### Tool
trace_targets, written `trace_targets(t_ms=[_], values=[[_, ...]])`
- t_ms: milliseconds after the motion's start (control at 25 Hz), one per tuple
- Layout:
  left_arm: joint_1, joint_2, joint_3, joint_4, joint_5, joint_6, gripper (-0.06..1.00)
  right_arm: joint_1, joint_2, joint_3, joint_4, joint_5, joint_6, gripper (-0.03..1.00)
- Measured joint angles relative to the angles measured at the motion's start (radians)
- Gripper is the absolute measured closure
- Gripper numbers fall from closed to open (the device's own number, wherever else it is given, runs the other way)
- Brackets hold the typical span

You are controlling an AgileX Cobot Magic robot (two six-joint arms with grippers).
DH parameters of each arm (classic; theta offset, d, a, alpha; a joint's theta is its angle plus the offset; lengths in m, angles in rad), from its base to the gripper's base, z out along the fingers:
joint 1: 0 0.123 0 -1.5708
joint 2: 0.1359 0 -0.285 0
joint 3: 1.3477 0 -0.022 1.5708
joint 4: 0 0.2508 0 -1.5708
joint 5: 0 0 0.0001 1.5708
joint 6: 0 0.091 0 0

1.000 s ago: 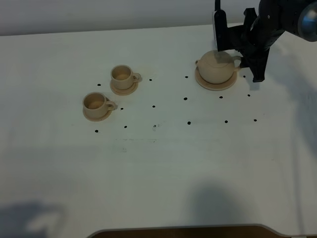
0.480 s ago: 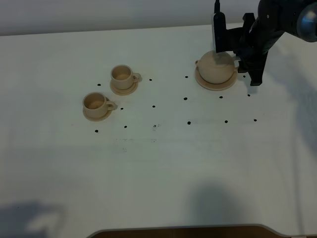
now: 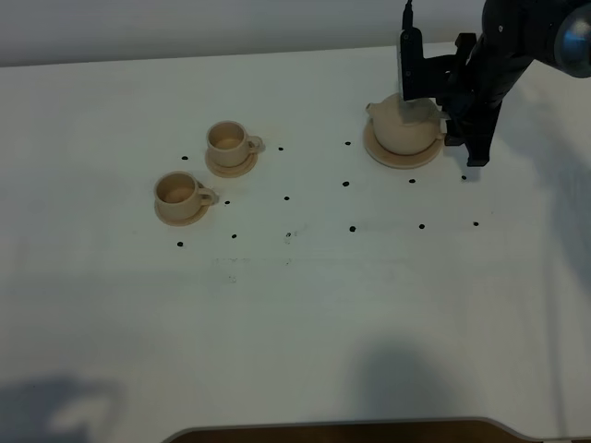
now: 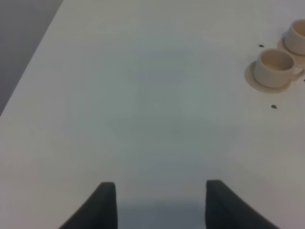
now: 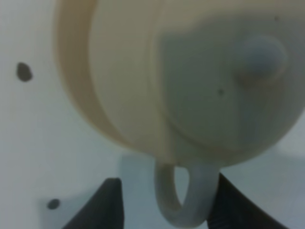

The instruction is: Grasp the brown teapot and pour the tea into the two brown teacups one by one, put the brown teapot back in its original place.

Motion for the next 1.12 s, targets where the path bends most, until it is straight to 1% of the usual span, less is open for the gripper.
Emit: trace_targets(t_ms=[120, 320, 720, 920, 1120], values=[[0.0, 0.0, 0.0, 0.0, 0.0, 0.0, 0.5, 0.0, 0.0, -0.02, 0.011, 0.046, 0.039, 0.58], [0.0, 0.0, 0.0, 0.0, 0.0, 0.0, 0.5, 0.0, -0.001, -0.079, 0.063, 0.143, 0.113, 0.58], [0.0, 0.0, 0.0, 0.0, 0.0, 0.0, 0.5, 0.0, -0.001, -0.09, 0.139, 0.226, 0.243, 0.58], [0.0, 0.0, 0.0, 0.0, 0.0, 0.0, 0.5, 0.0, -0.002, -0.09, 0.157, 0.23, 0.323, 0.58], [0.0, 0.0, 0.0, 0.0, 0.0, 0.0, 0.5, 0.0, -0.002, -0.09, 0.13, 0.207, 0.451, 0.58]])
